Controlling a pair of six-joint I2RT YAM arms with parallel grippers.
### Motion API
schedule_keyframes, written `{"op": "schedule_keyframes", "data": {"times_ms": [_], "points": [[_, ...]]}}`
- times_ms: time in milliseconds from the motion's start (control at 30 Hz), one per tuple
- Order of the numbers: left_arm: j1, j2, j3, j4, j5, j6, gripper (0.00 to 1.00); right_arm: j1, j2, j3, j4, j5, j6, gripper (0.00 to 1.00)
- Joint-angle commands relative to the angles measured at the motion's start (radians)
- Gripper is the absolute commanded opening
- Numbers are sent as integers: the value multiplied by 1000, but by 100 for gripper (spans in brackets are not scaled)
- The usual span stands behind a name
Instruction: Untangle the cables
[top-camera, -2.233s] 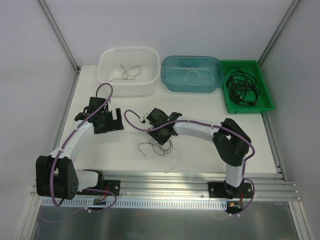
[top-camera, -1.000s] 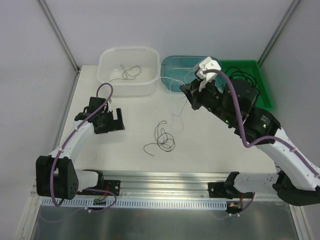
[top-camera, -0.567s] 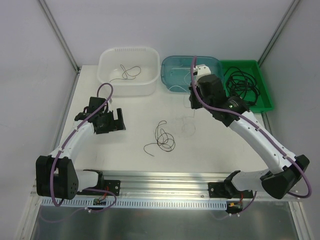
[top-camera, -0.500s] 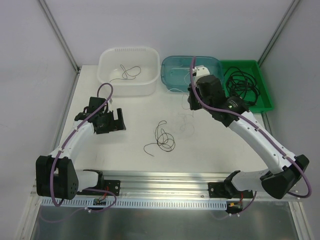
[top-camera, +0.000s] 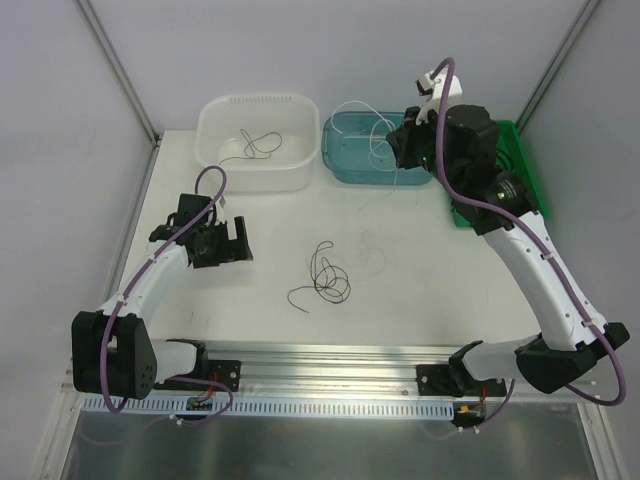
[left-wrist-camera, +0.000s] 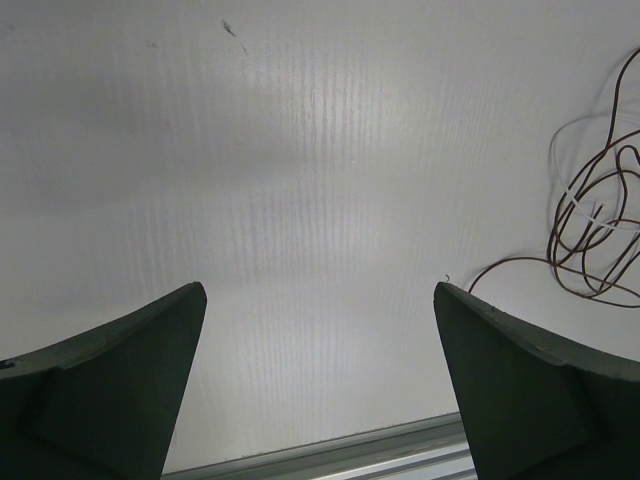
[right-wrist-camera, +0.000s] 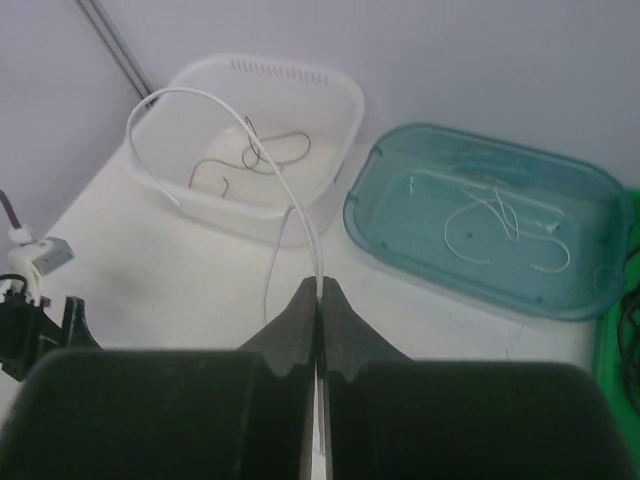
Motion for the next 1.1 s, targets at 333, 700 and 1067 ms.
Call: {"op": "schedule_keyframes", "data": {"times_ms": [333, 700, 1067], "points": [[9, -12, -4, 12, 51, 6, 99, -111, 125, 122, 363, -97, -145, 1], [9, -4, -8, 12, 62, 6, 99, -249, 459, 291, 414, -164, -147, 1], [9, 30, -4, 10, 93, 8, 99, -338, 728, 300, 419, -192, -96, 3]]}}
